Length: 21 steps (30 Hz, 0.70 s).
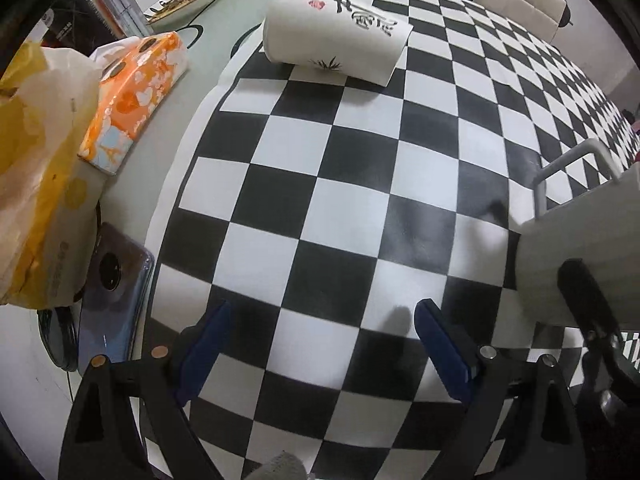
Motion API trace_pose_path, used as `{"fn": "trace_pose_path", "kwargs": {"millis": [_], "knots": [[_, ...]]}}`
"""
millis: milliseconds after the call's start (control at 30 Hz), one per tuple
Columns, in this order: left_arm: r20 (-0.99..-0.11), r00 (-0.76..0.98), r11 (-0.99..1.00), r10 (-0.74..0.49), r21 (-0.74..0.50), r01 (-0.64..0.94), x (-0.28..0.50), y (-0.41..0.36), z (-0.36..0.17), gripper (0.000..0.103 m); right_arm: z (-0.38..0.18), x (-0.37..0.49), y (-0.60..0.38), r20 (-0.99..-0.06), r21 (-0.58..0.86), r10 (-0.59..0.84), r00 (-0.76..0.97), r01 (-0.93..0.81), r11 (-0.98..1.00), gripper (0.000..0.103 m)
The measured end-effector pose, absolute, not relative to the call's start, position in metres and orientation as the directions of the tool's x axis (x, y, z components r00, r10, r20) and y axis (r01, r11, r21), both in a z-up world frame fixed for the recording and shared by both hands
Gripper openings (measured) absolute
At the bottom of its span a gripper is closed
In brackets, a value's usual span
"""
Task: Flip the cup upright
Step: 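Lower the upright grey mug onto the table with the right gripper and open it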
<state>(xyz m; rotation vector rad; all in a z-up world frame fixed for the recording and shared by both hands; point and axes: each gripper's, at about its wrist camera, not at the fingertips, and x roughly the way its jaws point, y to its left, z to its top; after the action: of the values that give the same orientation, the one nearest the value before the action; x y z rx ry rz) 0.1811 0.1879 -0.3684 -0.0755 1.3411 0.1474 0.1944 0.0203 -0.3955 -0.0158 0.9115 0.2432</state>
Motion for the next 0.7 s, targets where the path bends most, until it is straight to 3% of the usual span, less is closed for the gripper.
{"fn": "trace_pose_path", "kwargs": {"millis": [133,267,367,700], "knots": [[-0.959,0.269,0.987,0.088,0.048,-0.151,0.172,0.189,-0.352,0.093,-0.391,0.19,0.017,-0.82,0.094,0.189,0.54,-0.198,0.976,0.09],[-0.936,0.323,0.985,0.139,0.096,-0.146,0.158,0.185,-0.329,0.093,-0.379,0.176,0.012,-0.846,0.057,0.127,0.517,-0.15,0.987,0.09],[-0.918,0.36,0.983,0.166,0.124,-0.138,0.144,0.179,-0.31,0.099,-0.369,0.165,0.005,-0.869,0.028,0.069,0.489,-0.091,0.995,0.09],[-0.88,0.436,0.981,0.19,0.155,-0.114,0.114,0.158,-0.259,0.099,-0.313,0.116,-0.023,-0.901,0.008,-0.008,0.433,0.035,0.999,0.09]]}}
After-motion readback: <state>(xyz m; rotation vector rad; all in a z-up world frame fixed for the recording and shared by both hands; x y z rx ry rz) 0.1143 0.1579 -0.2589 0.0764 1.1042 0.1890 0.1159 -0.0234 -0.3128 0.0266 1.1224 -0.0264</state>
